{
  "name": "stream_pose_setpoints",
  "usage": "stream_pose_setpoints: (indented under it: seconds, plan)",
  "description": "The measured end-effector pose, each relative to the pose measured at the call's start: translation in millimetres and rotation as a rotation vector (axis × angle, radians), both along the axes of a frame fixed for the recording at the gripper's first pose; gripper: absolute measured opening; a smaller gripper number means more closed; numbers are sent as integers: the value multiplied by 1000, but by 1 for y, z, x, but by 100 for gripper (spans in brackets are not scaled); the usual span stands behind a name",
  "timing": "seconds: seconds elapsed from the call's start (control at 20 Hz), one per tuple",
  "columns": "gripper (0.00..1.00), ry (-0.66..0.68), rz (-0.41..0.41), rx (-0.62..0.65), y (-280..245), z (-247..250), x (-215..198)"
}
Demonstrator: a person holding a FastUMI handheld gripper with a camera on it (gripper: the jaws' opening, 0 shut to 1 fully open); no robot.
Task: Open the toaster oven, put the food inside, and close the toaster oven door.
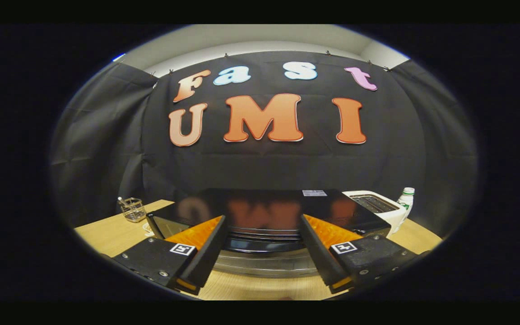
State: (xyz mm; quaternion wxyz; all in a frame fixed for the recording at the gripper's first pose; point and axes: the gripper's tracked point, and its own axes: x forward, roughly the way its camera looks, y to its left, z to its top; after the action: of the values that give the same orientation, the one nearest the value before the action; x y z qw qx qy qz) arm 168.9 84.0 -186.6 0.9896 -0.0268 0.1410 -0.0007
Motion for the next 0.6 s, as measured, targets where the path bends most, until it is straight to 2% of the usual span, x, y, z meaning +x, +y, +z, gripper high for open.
stream_pose_setpoints:
  seconds: [0.15, 0.3, 0.6]
  plan:
    - [80, -22, 15, 24, 2, 3, -12]
    - [70, -35, 37, 42, 6, 1, -29]
    - [70, 0, 94, 27, 12, -2, -68]
